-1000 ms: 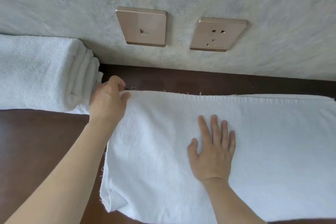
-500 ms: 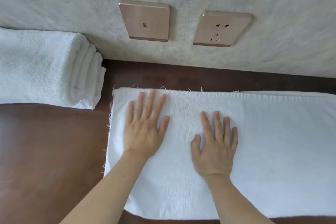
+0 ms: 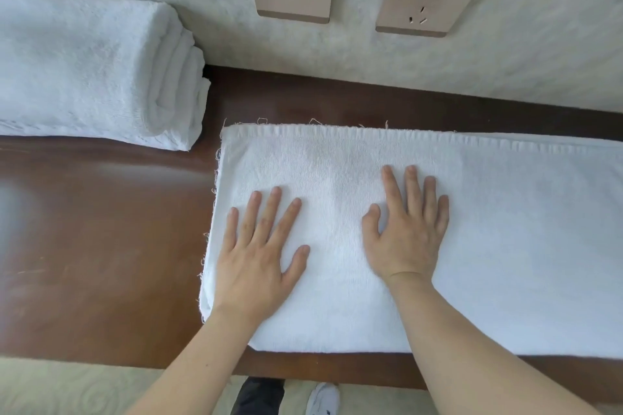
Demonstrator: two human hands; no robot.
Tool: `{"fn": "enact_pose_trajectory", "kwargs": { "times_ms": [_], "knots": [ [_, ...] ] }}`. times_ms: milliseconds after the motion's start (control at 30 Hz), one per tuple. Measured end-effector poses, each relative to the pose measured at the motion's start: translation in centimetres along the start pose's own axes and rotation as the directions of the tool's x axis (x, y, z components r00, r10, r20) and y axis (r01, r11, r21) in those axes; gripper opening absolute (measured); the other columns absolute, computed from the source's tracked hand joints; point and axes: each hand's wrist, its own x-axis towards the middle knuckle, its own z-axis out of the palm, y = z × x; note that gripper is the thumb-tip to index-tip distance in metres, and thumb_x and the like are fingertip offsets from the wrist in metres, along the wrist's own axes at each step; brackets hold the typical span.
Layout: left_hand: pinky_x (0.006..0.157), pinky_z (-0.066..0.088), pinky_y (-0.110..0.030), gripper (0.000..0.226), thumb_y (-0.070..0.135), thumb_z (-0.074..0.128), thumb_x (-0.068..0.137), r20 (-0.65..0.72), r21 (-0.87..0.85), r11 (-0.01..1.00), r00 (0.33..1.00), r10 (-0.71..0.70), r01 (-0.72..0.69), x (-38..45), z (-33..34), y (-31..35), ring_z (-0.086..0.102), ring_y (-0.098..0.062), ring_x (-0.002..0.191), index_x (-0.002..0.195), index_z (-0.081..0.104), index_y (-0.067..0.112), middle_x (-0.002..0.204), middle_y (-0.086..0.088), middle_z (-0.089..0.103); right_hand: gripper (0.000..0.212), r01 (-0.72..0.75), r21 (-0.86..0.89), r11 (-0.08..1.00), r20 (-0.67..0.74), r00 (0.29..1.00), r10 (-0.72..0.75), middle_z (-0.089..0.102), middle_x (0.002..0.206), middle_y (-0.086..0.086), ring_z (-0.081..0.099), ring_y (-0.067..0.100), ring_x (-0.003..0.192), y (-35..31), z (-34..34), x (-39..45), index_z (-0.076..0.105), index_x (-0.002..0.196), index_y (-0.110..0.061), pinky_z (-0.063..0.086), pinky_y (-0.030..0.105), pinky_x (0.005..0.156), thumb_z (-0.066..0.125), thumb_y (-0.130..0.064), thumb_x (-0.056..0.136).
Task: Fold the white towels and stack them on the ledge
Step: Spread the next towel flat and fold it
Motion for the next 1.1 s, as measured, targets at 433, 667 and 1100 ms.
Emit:
{"fn": "enact_pose_trajectory", "kwargs": {
  "times_ms": [433,667,1100],
  "knots": [
    [0.071,0.045,-0.012,0.057,0.046,0.07,0.082,0.023,-0.743,0.543,0.825,-0.565,0.392,-11.6,-1.6,-1.2,0.061,0.007,0.096,0.129,0.04,0.054,0.106,0.033,0.062,0.064,0.024,0.052,0.998,-0.046,0.999,-0.022,0.011,0.167,0.002,0.004,0.031,0.154,0.0,0.0,-0.1,0.016,0.158,-0.036,0.002,0.053,0.124,0.018,-0.053,0.097],
    [0.071,0.041,-0.014,0.078,0.063,0.067,0.073,0.057,-0.61,0.716,0.92,-0.387,0.339,-12.1,-1.0,-3.4,0.056,0.001,0.094,0.139,0.026,0.06,0.1,0.032,0.058,0.063,0.037,0.038,0.999,-0.087,0.996,-0.034,0.014,0.167,0.003,0.006,0.032,0.153,-0.1,0.1,-0.2,0.019,0.157,-0.034,0.004,0.053,0.123,0.018,-0.053,0.097],
    [0.114,0.023,-0.036,0.048,0.035,0.054,0.094,-0.359,-0.345,0.937,0.913,-0.191,0.06,-6.6,0.1,4.4,0.034,-0.026,0.145,0.14,0.053,0.021,0.15,-0.006,0.045,0.064,0.047,0.061,0.997,-0.131,0.991,-0.039,0.019,0.166,0.003,0.01,0.032,0.152,-0.3,0.4,-0.1,0.024,0.156,-0.034,0.005,0.053,0.123,0.021,-0.053,0.095]
  ]
}}
